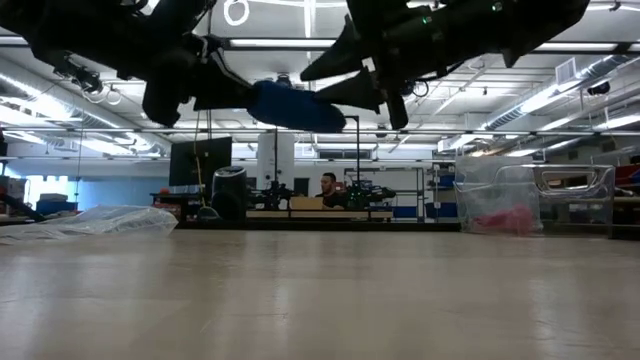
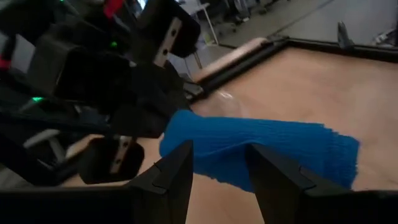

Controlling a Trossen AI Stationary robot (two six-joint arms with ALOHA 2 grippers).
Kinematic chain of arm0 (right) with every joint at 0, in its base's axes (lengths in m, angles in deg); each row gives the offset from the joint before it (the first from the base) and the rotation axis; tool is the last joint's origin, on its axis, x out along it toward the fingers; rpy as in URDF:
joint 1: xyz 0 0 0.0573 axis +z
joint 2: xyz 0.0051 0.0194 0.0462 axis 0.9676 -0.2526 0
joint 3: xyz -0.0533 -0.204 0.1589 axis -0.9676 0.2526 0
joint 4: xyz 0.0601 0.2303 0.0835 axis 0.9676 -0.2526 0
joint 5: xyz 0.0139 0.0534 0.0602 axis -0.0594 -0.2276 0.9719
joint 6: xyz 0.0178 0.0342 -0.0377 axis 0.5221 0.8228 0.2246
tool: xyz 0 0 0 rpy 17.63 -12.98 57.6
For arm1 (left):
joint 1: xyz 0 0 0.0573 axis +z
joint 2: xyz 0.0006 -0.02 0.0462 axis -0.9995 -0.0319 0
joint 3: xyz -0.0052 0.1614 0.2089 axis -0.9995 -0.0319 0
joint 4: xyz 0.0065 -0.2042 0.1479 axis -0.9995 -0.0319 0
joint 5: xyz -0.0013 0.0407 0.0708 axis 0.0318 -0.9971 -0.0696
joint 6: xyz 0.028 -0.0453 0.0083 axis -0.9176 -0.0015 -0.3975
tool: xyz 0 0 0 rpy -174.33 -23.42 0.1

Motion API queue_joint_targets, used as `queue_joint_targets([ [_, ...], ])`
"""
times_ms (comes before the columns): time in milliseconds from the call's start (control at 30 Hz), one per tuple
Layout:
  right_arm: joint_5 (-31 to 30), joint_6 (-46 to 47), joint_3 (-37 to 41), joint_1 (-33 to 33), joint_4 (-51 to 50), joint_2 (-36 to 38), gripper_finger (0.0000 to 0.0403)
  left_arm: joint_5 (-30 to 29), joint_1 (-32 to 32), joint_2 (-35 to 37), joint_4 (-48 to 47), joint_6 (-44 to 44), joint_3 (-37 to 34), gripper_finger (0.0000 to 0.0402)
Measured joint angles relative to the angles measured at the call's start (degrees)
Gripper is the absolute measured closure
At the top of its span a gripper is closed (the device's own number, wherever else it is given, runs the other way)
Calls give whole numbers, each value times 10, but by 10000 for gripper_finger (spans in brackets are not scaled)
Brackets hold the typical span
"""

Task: Roll bandage
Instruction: Roll the blue bandage

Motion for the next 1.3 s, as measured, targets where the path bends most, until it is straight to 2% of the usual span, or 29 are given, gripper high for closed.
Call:
queue_joint_targets([
  [233, 0, -3, 1, -3, -15, -21, 247, 7, -3, -105, 49, 9, 0, 398],
  [433, 11, -34, 4, -2, -20, -37, 247, -29, -5, -211, 96, 29, -1, 398],
  [567, 11, -50, 4, 0, -27, -37, 247, -42, -8, -254, 134, 36, 0, 398],
  [767, 19, -111, 3, 9, -23, -35, 247, -74, -11, -259, 169, 18, 0, 398],
  [1033, 19, -121, 3, 16, -22, -35, 247, -100, -15, -258, 212, 12, 0, 398],
  [1300, 18, -168, 3, 36, -18, -24, 247, -19, -18, -218, 210, 54, 0, 398],
])
